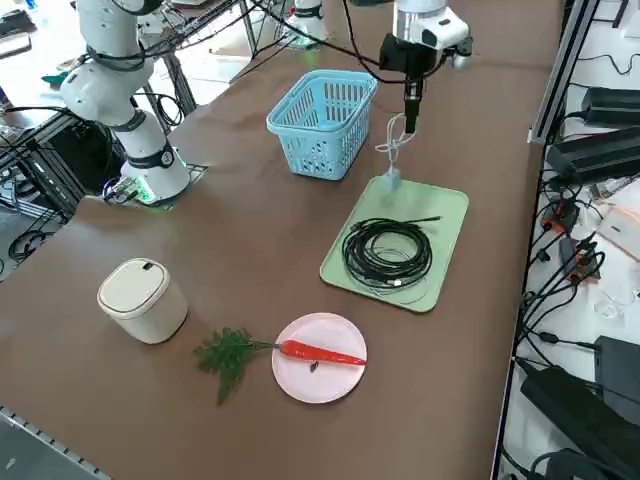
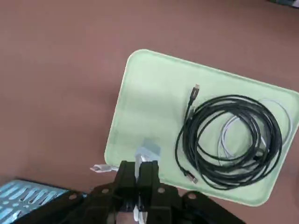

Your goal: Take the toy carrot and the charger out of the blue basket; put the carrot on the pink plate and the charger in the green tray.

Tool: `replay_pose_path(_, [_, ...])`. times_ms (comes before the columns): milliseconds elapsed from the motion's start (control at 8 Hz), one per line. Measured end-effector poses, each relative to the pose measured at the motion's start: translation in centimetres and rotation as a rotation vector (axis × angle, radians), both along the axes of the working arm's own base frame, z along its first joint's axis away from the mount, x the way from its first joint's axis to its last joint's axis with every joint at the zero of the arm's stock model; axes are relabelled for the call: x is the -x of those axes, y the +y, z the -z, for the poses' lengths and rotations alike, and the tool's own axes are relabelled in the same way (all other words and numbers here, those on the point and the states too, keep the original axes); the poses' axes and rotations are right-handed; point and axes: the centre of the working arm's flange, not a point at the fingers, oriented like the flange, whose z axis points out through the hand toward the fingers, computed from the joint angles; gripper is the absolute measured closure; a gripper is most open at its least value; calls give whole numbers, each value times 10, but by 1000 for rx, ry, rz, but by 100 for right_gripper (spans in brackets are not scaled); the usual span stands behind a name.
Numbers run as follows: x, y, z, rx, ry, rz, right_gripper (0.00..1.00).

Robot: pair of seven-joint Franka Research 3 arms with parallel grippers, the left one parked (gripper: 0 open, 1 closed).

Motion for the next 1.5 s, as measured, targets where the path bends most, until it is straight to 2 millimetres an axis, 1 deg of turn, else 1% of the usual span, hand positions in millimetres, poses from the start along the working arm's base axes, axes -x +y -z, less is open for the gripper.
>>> replay_pose_path(125, [-5,0,4,-3,-6,-17,95])
replay_pose_path(375, [-10,-7,11,-6,-8,-43,84])
replay_pose_path(500, [-11,-9,13,-5,-4,-46,69])
replay_pose_path(750, [-11,-10,14,-5,-4,-47,55])
replay_pose_path(1000, [-12,-16,14,-5,-4,-39,22])
replay_pose_path(1125, [-13,-22,12,-6,-8,-31,2])
replay_pose_path(1250, [-14,-28,2,-6,-17,-22,0])
replay_pose_path(1375, [-11,-35,-21,-3,-21,-10,0])
replay_pose_path(1500, [1,-39,-56,5,-9,10,0])
